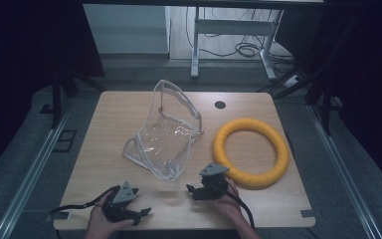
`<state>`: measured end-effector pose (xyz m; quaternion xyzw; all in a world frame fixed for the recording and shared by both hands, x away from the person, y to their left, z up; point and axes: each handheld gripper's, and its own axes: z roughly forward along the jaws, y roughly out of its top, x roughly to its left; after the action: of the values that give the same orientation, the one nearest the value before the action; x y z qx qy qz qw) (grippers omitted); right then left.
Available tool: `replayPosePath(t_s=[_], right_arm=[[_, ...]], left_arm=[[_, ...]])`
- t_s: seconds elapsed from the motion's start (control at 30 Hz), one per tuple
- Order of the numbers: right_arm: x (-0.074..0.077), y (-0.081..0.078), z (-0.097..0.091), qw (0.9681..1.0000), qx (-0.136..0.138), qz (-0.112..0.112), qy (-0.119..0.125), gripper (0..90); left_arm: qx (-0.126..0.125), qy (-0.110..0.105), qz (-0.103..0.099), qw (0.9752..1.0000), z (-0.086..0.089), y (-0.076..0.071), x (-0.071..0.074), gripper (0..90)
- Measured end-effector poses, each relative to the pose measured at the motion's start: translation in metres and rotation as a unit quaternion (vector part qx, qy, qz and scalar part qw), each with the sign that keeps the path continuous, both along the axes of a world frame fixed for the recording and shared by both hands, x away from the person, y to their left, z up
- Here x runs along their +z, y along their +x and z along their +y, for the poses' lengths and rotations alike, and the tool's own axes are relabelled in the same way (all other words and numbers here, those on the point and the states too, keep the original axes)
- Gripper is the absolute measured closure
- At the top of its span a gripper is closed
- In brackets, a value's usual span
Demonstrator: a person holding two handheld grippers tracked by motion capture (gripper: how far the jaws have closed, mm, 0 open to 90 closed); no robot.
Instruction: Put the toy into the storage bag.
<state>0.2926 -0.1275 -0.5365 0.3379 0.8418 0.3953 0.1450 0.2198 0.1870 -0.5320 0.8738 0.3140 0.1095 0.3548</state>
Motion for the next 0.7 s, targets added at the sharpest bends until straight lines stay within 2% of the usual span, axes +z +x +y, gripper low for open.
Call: replayPosePath(t_s=[0.13, 0.23, 0.37, 0.43, 0.5, 0.57, 0.7], right_arm=[[0.0043, -0.0030, -0.0026, 0.9999, -0.001, -0.012, 0.009, 20.5], [0.0059, -0.0049, -0.0056, 0.9997, 0.005, -0.011, 0.020, 23.1], [0.0072, -0.0054, -0.0081, 0.9997, 0.007, -0.006, 0.022, 24.2], [0.0064, -0.0055, -0.0091, 0.9996, 0.007, -0.003, 0.028, 29.3], [0.0064, -0.0059, -0.0094, 0.9993, 0.005, -0.001, 0.037, 30.6], [0.0071, -0.0064, -0.0091, 0.9996, 0.009, -0.006, 0.027, 29.9], [0.0066, -0.0065, -0.0094, 0.9995, 0.013, 0.001, 0.028, 29.0]], left_arm=[[-0.002, 0.000, 0.002, 1.0000, -0.0010, -0.0004, -0.0014, 19.3], [-0.003, -0.001, 0.002, 1.0000, -0.0012, -0.0010, -0.0015, 19.3], [-0.001, -0.003, 0.003, 1.0000, -0.0011, -0.0007, -0.0011, 19.3], [-0.001, -0.005, 0.004, 1.0000, -0.0017, 0.0004, -0.0016, 19.4], [0.002, -0.011, 0.007, 0.9999, -0.0028, 0.0012, -0.0022, 19.4], [0.002, -0.009, 0.007, 0.9999, -0.0033, 0.0016, -0.0030, 19.4], [0.002, -0.008, 0.006, 1.0000, -0.0028, 0.0010, -0.0026, 19.4]])
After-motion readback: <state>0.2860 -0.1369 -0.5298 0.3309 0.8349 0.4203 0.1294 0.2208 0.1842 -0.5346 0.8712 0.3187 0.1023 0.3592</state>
